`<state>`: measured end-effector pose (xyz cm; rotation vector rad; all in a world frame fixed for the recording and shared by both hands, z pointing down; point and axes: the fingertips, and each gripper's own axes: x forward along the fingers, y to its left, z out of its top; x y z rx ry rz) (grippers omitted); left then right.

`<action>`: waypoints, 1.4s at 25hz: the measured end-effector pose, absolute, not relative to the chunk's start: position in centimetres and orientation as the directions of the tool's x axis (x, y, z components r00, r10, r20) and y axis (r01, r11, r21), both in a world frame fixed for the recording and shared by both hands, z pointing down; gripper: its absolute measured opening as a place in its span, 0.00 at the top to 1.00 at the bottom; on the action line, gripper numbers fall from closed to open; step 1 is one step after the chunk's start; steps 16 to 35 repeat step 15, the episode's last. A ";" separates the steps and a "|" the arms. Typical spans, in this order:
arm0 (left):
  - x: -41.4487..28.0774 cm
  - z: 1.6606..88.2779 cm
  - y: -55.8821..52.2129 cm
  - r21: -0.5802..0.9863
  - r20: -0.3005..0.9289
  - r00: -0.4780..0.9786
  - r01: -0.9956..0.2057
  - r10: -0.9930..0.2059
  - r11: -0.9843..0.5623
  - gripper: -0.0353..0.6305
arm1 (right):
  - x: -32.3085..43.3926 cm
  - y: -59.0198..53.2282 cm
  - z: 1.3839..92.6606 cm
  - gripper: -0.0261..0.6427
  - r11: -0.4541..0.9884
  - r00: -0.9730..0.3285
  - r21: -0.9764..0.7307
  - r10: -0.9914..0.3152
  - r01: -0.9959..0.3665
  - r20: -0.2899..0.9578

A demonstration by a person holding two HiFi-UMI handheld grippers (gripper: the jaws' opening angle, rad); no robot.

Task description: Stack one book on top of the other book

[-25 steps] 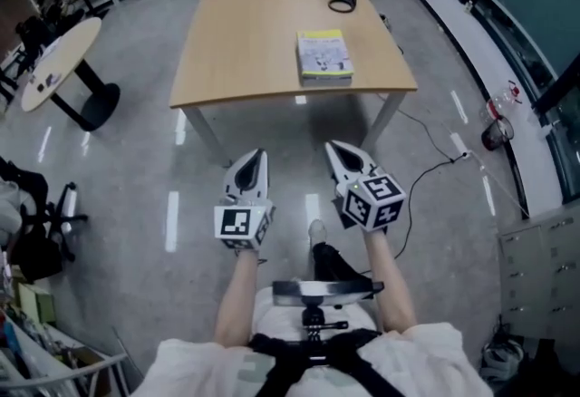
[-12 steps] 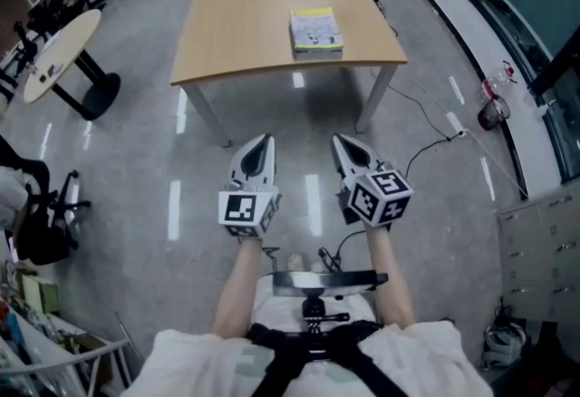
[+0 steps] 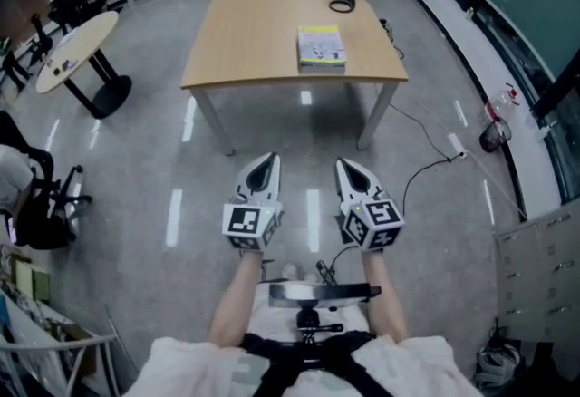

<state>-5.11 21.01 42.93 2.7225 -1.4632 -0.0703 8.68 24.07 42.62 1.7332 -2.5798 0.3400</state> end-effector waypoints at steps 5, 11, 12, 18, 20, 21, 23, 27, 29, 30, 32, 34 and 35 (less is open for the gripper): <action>-5.5 43.0 21.8 0.063 -0.007 0.561 -0.826 -0.828 -0.560 0.94 | 8.1 24.9 42.7 0.96 0.368 -0.397 -0.203 -0.910 -0.907 0.122; -5.3 43.3 21.9 0.077 -0.008 0.578 -0.813 -0.816 -0.577 0.94 | 7.9 24.6 42.4 0.96 0.378 -0.405 -0.200 -0.907 -0.904 0.115; -5.4 43.3 21.9 0.078 -0.012 0.581 -0.811 -0.814 -0.580 0.94 | 7.7 24.6 42.3 0.96 0.380 -0.407 -0.199 -0.906 -0.903 0.115; -6.0 43.0 21.8 0.071 -0.029 0.581 -0.811 -0.813 -0.581 0.94 | 7.0 24.3 41.9 0.96 0.389 -0.414 -0.194 -0.904 -0.900 0.108; -6.0 43.0 21.8 0.071 -0.029 0.581 -0.811 -0.813 -0.581 0.94 | 7.0 24.3 41.9 0.96 0.389 -0.414 -0.194 -0.904 -0.900 0.108; -6.0 43.0 21.8 0.071 -0.029 0.581 -0.811 -0.813 -0.581 0.94 | 7.0 24.3 41.9 0.96 0.389 -0.414 -0.194 -0.904 -0.900 0.108; -6.0 43.0 21.8 0.071 -0.029 0.581 -0.811 -0.813 -0.581 0.94 | 7.0 24.3 41.9 0.96 0.389 -0.414 -0.194 -0.904 -0.900 0.108; -6.0 43.0 21.8 0.071 -0.029 0.581 -0.811 -0.813 -0.581 0.94 | 7.0 24.3 41.9 0.96 0.389 -0.414 -0.194 -0.904 -0.900 0.108; -6.0 43.0 21.8 0.071 -0.029 0.581 -0.811 -0.813 -0.581 0.94 | 7.0 24.3 41.9 0.96 0.389 -0.414 -0.194 -0.904 -0.900 0.108; -6.0 43.0 21.8 0.071 -0.029 0.581 -0.811 -0.813 -0.581 0.94 | 7.0 24.3 41.9 0.96 0.389 -0.414 -0.194 -0.904 -0.900 0.108; -6.0 43.0 21.8 0.071 -0.029 0.581 -0.811 -0.813 -0.581 0.94 | 7.0 24.3 41.9 0.96 0.389 -0.414 -0.194 -0.904 -0.900 0.108; -6.0 43.0 21.8 0.071 -0.029 0.581 -0.811 -0.813 -0.581 0.94 | 7.0 24.3 41.9 0.96 0.389 -0.414 -0.194 -0.904 -0.900 0.108; -6.0 43.0 21.8 0.071 -0.029 0.581 -0.811 -0.813 -0.581 0.94 | 7.0 24.3 41.9 0.96 0.389 -0.414 -0.194 -0.904 -0.900 0.108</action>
